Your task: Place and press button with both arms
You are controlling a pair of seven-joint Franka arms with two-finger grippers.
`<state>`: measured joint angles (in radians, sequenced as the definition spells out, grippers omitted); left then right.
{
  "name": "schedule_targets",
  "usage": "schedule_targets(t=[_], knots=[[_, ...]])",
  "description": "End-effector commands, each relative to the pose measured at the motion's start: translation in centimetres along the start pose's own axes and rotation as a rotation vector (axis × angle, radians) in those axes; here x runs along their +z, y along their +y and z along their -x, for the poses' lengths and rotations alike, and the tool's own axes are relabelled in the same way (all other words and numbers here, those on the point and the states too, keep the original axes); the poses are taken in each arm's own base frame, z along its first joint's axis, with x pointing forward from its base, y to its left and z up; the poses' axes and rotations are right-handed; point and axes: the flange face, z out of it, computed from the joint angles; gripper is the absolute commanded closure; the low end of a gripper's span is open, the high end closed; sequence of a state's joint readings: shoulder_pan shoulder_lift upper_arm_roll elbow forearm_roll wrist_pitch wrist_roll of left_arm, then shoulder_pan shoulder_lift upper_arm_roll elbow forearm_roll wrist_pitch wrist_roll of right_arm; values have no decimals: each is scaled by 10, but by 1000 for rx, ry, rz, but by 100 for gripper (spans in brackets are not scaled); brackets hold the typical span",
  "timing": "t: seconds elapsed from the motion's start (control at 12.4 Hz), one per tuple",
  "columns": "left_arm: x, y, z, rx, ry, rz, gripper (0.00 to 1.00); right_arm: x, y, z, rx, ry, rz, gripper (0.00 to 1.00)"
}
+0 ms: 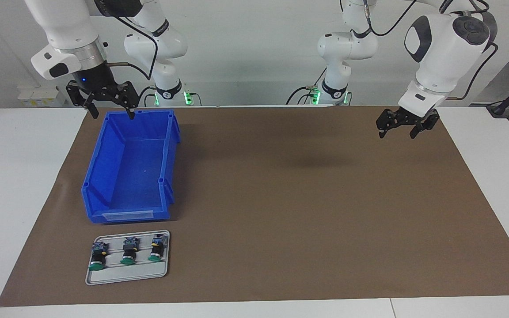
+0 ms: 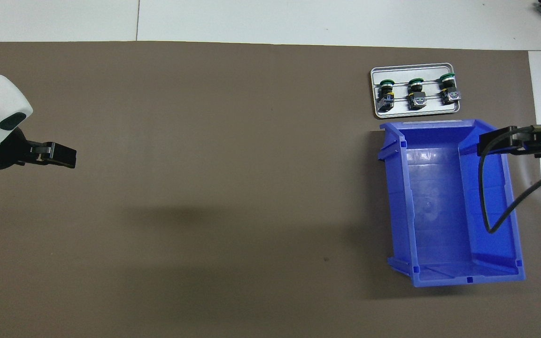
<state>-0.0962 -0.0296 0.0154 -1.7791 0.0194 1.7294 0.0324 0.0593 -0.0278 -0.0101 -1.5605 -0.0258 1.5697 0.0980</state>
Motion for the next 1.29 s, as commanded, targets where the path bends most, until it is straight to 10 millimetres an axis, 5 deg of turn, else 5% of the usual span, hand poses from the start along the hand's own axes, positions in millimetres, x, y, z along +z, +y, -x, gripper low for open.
schedule_targets(t=[0.0,0.81,1.21], knots=[[-2,-3,8,-2,14,2,0,0,5,0,20,-8,-11,0],[-2,-3,8,-2,12,2,0,1,21,-7,46,27,-11,0],[-2,-3,8,-2,12,2,0,48,27,-50,47,38,-4,5]])
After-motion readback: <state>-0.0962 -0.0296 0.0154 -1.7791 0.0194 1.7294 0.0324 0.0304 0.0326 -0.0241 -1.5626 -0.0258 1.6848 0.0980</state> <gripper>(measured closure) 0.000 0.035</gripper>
